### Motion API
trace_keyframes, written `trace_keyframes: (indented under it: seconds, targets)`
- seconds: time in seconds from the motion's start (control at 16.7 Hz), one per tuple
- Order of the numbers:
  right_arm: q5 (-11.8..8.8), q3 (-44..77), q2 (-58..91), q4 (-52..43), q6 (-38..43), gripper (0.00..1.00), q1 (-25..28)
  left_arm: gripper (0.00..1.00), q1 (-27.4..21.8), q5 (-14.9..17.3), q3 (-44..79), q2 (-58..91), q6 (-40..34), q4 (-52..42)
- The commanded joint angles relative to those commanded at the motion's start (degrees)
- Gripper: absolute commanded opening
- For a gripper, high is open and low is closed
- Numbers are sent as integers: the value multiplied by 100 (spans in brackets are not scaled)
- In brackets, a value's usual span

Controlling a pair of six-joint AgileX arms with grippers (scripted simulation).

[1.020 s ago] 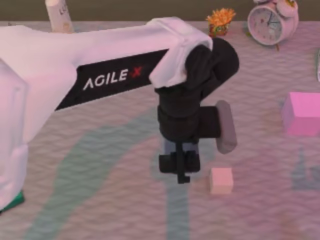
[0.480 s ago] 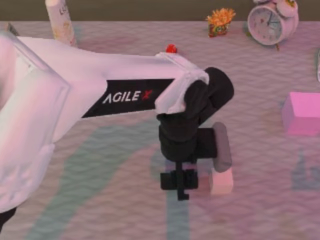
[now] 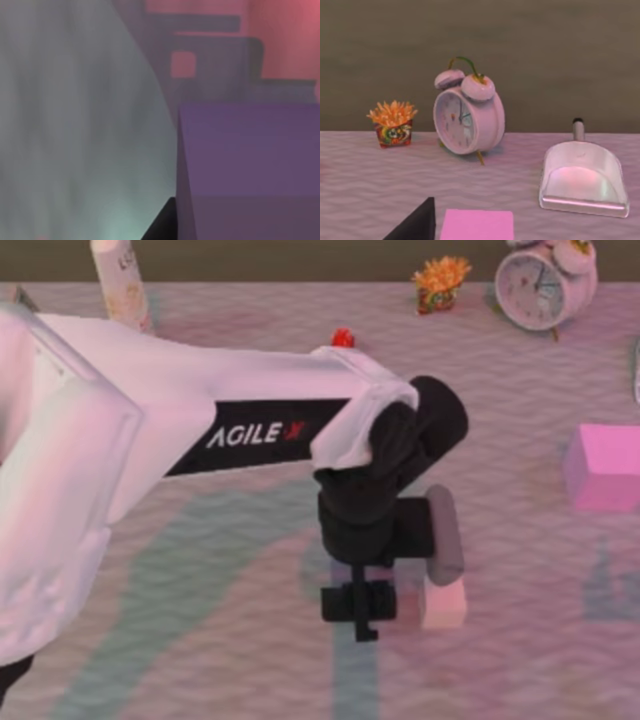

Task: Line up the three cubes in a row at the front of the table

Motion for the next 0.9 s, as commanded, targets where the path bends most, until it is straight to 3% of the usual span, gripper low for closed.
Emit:
trace_keyframes:
  seconds: [0.36, 0.9]
  targets:
    - [0, 0, 0, 0, 0, 100, 0, 98, 0, 0, 0, 0, 0, 0]
    - [0, 0, 0, 0, 0, 100, 0, 100, 14, 0, 1, -4, 0, -1]
